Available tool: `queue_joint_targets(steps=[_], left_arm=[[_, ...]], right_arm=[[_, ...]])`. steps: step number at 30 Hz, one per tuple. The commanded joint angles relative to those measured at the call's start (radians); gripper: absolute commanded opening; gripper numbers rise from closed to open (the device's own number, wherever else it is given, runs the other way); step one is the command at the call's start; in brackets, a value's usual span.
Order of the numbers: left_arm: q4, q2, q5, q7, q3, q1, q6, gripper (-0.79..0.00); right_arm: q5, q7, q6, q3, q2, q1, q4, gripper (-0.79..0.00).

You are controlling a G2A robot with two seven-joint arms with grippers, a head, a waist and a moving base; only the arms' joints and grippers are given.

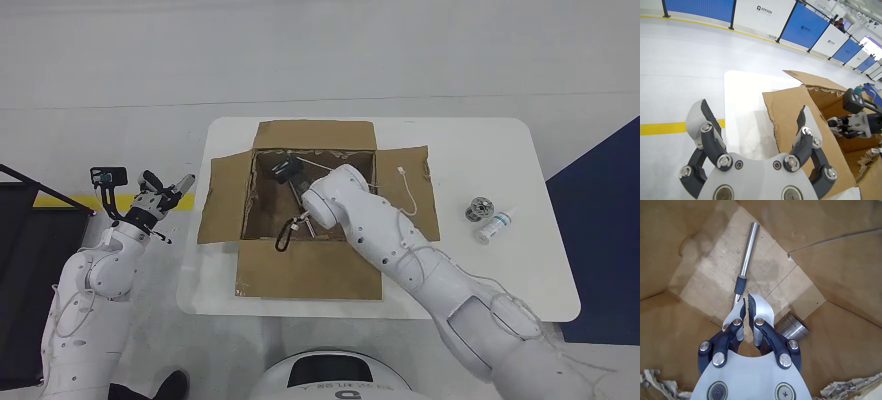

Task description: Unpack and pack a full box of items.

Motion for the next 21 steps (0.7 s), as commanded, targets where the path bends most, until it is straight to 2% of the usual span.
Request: queue_joint_targets(steps=[1, 3, 4, 5, 6, 21], left_arm=[[0.000, 0.000, 0.000, 0.000, 0.000, 0.000, 0.000, 0.000], [0.000, 0.000, 0.000, 0.000, 0.000, 0.000, 0.000, 0.000], [0.000, 0.000, 0.000, 0.000, 0.000, 0.000, 0.000, 0.000], [0.000, 0.000, 0.000, 0.000, 0.000, 0.000, 0.000, 0.000], [0.000, 0.000, 0.000, 0.000, 0.000, 0.000, 0.000, 0.000], [0.000, 0.000, 0.000, 0.000, 0.000, 0.000, 0.000, 0.000]], right_arm=[[-0.029, -0.003, -0.011, 0.024, 0.014, -0.037, -0.068, -0.785], [-0.057, -0.016, -0.024, 0.044, 0.025, -0.071, -0.128, -0.785], [-0.067, -0.027, -0.028, 0.052, 0.029, -0.087, -0.154, -0.690], [-0.074, -0.039, -0.034, 0.060, 0.033, -0.102, -0.176, -0.508], [-0.078, -0.048, -0.043, 0.067, 0.036, -0.113, -0.193, 0.000], [-0.077, -0.056, -0.057, 0.076, 0.039, -0.123, -0.208, 0.000]])
